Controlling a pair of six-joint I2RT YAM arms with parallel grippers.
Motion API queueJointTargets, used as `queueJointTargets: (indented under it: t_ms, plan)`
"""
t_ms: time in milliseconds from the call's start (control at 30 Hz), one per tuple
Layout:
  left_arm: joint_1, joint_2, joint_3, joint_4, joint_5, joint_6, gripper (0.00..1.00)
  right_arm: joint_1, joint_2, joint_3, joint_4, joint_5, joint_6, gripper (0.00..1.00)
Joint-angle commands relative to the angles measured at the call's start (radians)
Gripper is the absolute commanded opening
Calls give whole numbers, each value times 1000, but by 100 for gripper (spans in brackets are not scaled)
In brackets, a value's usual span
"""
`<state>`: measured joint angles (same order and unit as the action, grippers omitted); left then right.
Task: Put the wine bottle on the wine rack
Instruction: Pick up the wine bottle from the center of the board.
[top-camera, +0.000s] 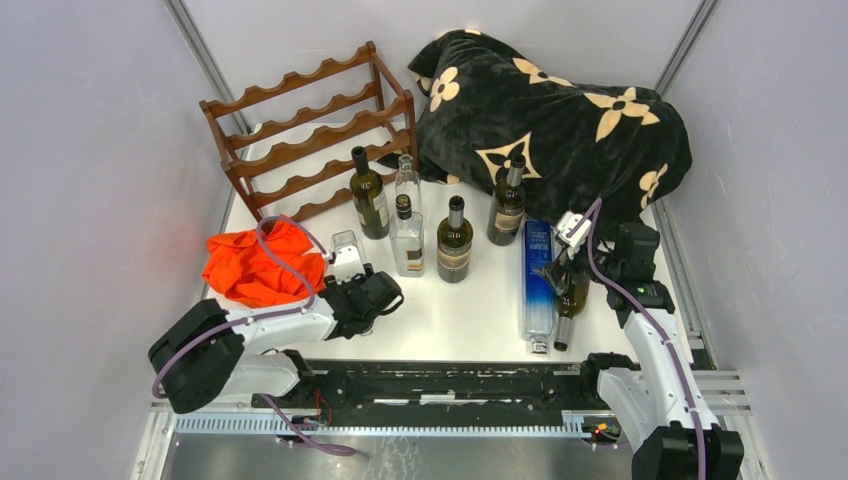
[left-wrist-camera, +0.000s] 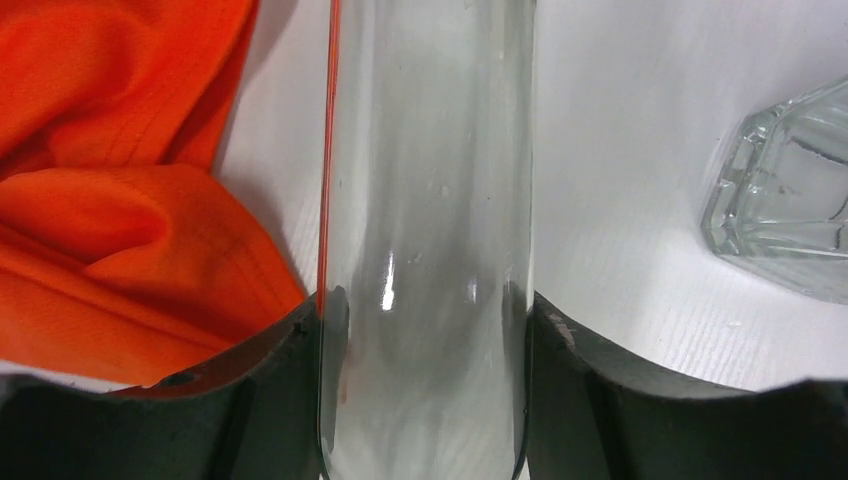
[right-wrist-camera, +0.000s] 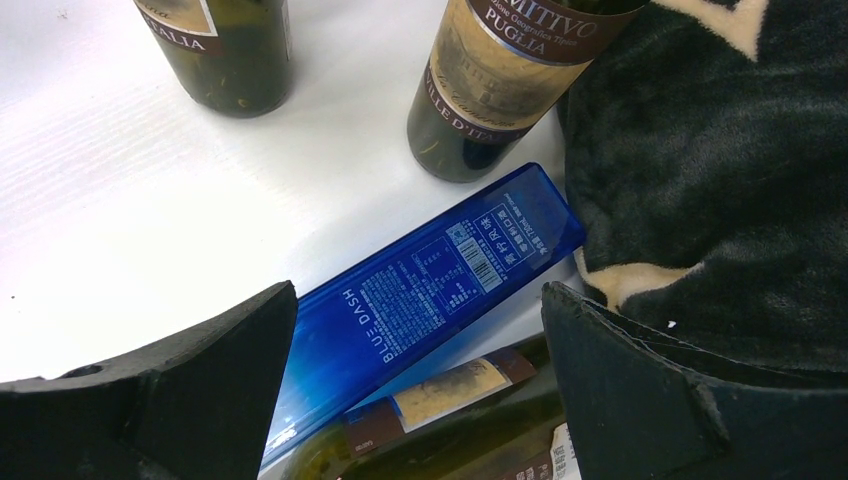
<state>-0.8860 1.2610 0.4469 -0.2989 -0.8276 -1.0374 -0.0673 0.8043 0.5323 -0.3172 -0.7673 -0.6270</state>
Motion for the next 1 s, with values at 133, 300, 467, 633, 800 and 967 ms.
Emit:
queueJointTargets:
  t_ms: [133, 300, 467, 633, 800, 967]
  plan:
    - [-2, -137, 145, -236, -201, -105, 2, -3, 9, 18, -9, -41, -21, 98]
    - [24, -157, 214, -291, -302, -62, 2, -2, 18, 23, -21, -54, -25, 98]
    - [127, -159, 245, -268, -279, 28, 2, -2, 29, 28, -31, -65, -29, 98]
    - [261, -156, 236, -118, -178, 211, 2, -2, 30, 28, -38, -72, -33, 98]
    - [369, -101, 252, 4, -82, 342, 2, -2, 32, 28, -37, -69, -34, 98]
    - [412, -24, 276, 43, -3, 379, 2, -2, 33, 25, -35, -62, -34, 98]
